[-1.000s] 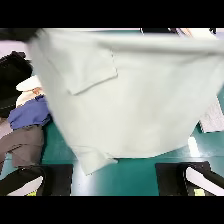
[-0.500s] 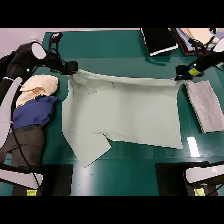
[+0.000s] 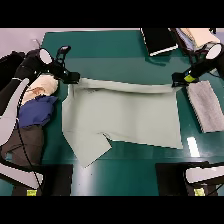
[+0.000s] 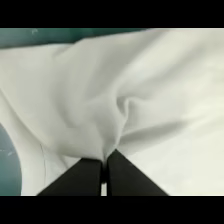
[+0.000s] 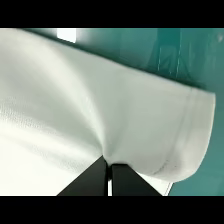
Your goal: Fold the shirts.
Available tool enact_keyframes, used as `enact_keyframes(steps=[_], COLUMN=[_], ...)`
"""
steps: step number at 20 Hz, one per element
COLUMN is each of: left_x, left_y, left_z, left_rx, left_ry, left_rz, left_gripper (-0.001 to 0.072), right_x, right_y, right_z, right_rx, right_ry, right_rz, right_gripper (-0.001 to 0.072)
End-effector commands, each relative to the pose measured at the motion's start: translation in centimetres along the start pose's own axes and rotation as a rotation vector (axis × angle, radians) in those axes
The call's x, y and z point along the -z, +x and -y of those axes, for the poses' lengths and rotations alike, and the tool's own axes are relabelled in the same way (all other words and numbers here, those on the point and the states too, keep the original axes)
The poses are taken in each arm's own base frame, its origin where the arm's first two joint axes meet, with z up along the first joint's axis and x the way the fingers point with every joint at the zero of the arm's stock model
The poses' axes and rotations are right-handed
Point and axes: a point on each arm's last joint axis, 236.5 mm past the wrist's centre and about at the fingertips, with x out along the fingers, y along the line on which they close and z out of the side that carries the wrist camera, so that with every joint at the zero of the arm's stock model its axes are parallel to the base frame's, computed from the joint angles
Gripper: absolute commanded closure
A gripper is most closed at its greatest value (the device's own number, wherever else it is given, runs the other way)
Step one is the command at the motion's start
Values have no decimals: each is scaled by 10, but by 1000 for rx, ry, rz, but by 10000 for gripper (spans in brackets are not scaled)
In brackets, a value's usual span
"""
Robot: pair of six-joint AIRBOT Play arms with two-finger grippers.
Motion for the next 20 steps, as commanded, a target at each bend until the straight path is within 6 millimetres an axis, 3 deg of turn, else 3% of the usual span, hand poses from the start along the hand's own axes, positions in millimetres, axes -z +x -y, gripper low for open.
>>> enact_keyframes(steps=[1, 2, 3, 5, 7, 9, 11, 14, 17, 20], left_x=[27, 30, 32, 40, 57, 92, 143, 216, 275, 298], left_y=[12, 13, 12, -2, -23, -41, -50, -54, -50, -38], left_z=[-9, -11, -13, -14, -20, -22, -20, -18, -7, 20], left_rx=[-24, -35, -46, -63, -106, -132, -135, -151, -118, -5], left_ry=[-24, -55, -84, -71, -48, -43, -82, -196, -299, -389], left_rz=[-89, -99, -107, -135, -183, -229, -275, -281, -315, -330], left_gripper=[654, 329, 150, 228, 228, 227, 227, 227, 227, 226], right_x=[26, 29, 29, 29, 37, 55, 72, 88, 88, 83], right_y=[18, 19, 17, 6, -13, -31, -43, -56, -67, -75], right_z=[1, 1, 2, 5, 4, 0, -7, -26, -45, -52], right_rx=[-5, -5, -4, -5, -4, 1, 4, -42, -107, -125], right_ry=[19, 21, 22, 48, 46, 34, 23, 12, 12, 3], right_rz=[-38, -44, -43, -41, -31, -4, 23, 87, 143, 182], right_gripper=[693, 590, 386, 361, 361, 361, 361, 361, 361, 361])
